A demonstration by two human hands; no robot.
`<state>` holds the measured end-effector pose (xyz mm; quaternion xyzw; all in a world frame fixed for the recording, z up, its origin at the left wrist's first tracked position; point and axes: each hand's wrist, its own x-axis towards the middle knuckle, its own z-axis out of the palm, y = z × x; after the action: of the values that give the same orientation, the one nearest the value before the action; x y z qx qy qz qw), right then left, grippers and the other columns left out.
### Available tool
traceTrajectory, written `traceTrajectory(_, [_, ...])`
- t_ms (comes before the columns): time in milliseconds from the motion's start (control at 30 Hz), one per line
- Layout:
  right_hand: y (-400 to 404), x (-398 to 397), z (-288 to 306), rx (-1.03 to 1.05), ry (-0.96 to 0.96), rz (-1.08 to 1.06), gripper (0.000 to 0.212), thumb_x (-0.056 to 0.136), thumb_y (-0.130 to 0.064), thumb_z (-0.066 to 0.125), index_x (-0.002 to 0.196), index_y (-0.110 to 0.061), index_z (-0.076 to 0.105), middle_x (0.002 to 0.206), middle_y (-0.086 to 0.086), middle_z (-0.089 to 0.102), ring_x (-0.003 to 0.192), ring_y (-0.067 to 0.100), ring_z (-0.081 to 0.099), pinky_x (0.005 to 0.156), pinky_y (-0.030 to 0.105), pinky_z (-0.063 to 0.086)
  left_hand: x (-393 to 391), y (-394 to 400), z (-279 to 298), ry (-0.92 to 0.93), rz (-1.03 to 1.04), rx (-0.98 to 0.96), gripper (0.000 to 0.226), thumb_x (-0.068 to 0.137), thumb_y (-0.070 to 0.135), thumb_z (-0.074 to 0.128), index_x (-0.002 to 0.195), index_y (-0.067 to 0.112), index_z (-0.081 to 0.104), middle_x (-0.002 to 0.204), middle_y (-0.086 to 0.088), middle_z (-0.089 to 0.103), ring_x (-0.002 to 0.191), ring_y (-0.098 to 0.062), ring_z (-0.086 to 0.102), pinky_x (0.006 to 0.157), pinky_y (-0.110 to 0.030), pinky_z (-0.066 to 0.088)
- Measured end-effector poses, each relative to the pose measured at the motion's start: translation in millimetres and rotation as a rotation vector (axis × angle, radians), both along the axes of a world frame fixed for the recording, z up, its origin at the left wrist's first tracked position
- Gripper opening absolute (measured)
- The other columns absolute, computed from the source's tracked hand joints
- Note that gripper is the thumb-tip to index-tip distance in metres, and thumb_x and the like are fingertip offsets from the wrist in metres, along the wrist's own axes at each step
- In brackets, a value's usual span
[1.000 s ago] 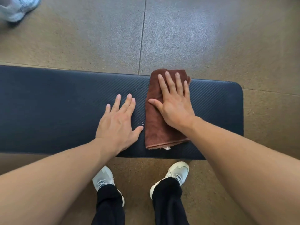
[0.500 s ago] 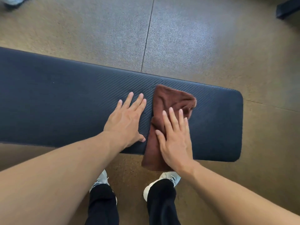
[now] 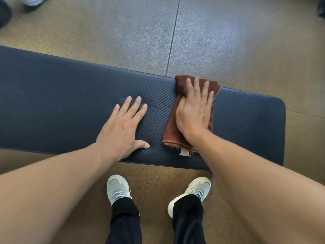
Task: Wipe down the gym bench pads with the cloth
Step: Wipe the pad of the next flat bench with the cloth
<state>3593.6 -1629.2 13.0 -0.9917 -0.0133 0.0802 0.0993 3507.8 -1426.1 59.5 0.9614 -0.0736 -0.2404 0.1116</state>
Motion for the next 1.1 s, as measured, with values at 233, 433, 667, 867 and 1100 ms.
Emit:
traceTrajectory(233, [-13.6,-26.7,11.6,-0.044,0.094,0.166,0.061,0.108,-0.046,0.025,0.165,-0.026,0.02,0.174,-0.001,0.012,0.161,0.024,-0.001,0.13,0.048,-0.001,7.0,-14.3,4.4,0.08,0.007,0.138,0.121,0.081,0.07,0.065,0.16,0.019,-0.011,0.168,-0.004,-0.019,0.155,-0.029,-0.016,0.125,-0.052,0.009])
traceTrajectory(433, [-11.6,6.0,15.3,-0.059,0.208,0.219,0.066,0.105,-0.055,0.015,0.166,-0.031,0.003,0.175,-0.006,-0.004,0.159,0.021,-0.016,0.128,0.047,-0.011,13.2,-21.3,7.5,0.141,0.001,0.193,0.121,0.084,0.061,0.07,0.16,0.015,-0.012,0.167,-0.009,-0.022,0.154,-0.033,-0.018,0.124,-0.058,0.011])
traceTrajectory(667, [-4.6,58.0,15.0,0.02,0.258,0.273,0.059,0.11,-0.051,0.024,0.164,-0.029,0.019,0.173,-0.006,0.017,0.161,0.025,0.002,0.128,0.048,-0.007,19.7,-29.3,10.7,0.187,0.016,0.265,0.125,0.078,0.058,0.078,0.161,0.014,-0.004,0.169,-0.007,-0.015,0.155,-0.032,-0.012,0.122,-0.055,0.021])
traceTrajectory(867, [-74.4,-63.8,19.9,0.041,0.145,0.379,0.058,0.109,-0.046,0.026,0.165,-0.031,0.019,0.173,-0.005,0.015,0.161,0.025,0.002,0.13,0.047,-0.002,21.1,-36.8,16.6,0.204,0.061,0.297,0.128,0.072,0.058,0.082,0.161,0.014,0.001,0.169,-0.004,-0.01,0.156,-0.03,-0.007,0.118,-0.051,0.028])
traceTrajectory(1100, [-136.2,-122.5,24.7,-0.087,0.148,0.405,0.056,0.111,-0.048,0.028,0.163,-0.029,0.028,0.159,0.003,0.046,0.151,0.032,0.034,0.13,0.047,0.005,20.9,-37.5,16.0,0.235,0.096,0.294,0.13,0.072,0.057,0.083,0.162,0.017,-0.002,0.169,-0.002,-0.013,0.155,-0.03,-0.009,0.117,-0.053,0.031])
